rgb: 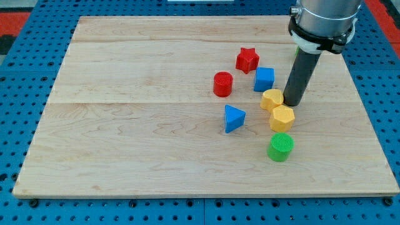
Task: Move red star above the red circle
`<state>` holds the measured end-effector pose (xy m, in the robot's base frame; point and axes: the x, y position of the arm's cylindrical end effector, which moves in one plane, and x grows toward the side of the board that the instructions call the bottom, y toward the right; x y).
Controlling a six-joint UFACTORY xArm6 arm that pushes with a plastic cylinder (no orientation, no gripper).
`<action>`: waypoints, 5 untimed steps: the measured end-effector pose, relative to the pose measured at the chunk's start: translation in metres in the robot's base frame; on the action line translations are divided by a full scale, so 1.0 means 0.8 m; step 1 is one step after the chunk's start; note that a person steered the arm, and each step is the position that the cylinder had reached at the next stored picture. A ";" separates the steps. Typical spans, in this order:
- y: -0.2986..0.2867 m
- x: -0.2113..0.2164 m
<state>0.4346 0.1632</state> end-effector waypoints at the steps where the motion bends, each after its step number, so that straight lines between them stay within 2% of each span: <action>1: 0.024 -0.049; 2: -0.007 -0.109; 3: -0.038 -0.124; 4: -0.092 -0.121; 5: -0.099 -0.104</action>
<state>0.3514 0.0837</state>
